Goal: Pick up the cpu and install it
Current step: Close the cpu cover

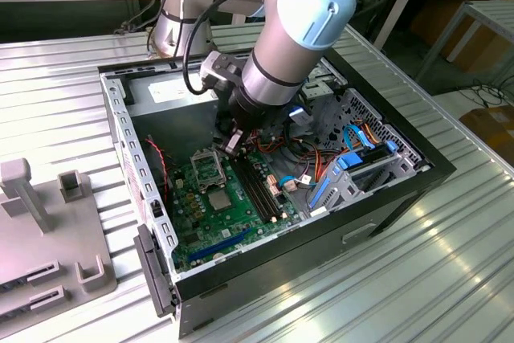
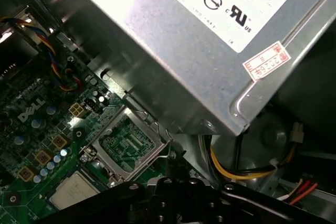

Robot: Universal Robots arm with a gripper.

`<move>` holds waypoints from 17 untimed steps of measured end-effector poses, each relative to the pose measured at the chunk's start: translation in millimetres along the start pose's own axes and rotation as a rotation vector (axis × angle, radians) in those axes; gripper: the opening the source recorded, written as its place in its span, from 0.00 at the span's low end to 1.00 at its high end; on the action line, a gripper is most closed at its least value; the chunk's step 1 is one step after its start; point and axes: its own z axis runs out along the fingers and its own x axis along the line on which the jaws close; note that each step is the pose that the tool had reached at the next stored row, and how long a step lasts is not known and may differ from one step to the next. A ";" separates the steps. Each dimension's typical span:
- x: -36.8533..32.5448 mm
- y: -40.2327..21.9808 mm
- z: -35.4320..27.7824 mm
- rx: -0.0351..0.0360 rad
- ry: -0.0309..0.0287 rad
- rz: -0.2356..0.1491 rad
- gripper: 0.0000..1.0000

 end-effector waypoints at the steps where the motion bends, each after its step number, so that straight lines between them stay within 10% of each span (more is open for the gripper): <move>1: -0.1 -0.7 1.9 0.0001 0.0000 0.000 0.11; 4: 2.0 2.5 13.5 -0.0009 -0.0008 -0.001 0.11; 17: 2.4 4.2 8.0 -0.0012 -0.0007 0.000 0.11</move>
